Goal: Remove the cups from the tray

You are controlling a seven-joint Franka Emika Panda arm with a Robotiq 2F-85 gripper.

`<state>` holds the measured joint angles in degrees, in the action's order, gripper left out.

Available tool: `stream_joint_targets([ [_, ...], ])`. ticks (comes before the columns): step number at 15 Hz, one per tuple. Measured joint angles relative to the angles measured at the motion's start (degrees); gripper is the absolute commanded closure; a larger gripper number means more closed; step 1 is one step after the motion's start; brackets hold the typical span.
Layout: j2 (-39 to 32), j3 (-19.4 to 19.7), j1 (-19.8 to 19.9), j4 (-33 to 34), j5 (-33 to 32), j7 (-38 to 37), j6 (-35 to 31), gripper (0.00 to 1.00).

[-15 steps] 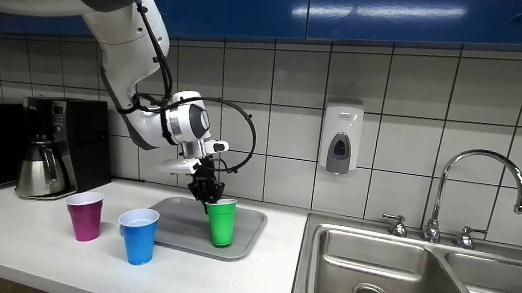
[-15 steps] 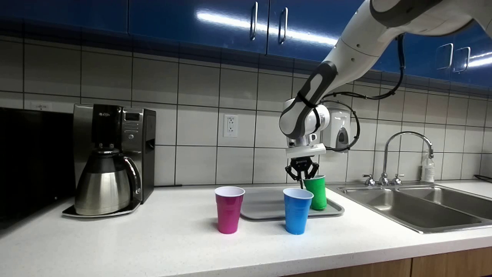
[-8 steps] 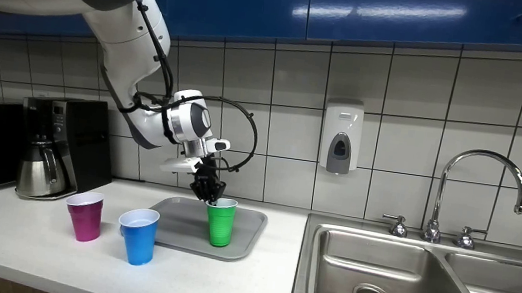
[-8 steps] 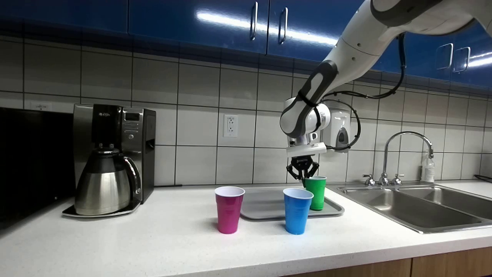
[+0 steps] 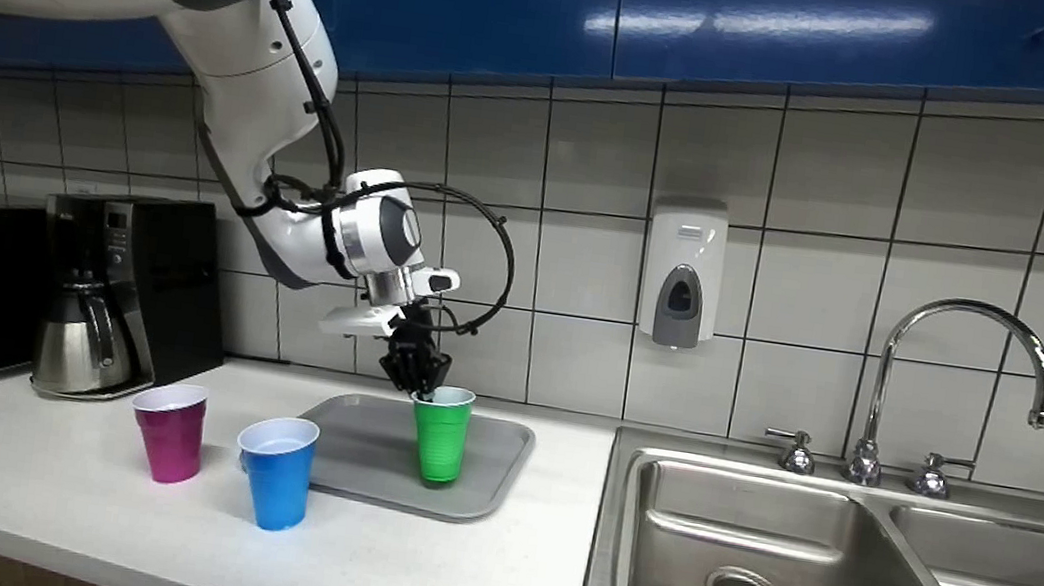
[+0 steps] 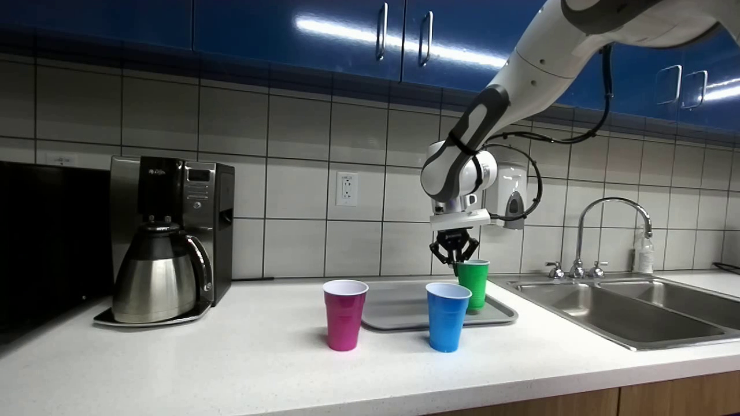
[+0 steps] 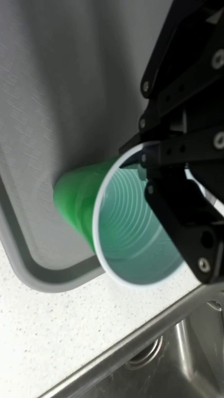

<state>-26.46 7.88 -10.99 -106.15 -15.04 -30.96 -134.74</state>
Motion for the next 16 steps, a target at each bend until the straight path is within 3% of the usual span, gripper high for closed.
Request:
stream_joint_targets([
  [16,6.2,-0.5,-4.1,-4.5,-2.0,-3.5,0.5,0.99],
])
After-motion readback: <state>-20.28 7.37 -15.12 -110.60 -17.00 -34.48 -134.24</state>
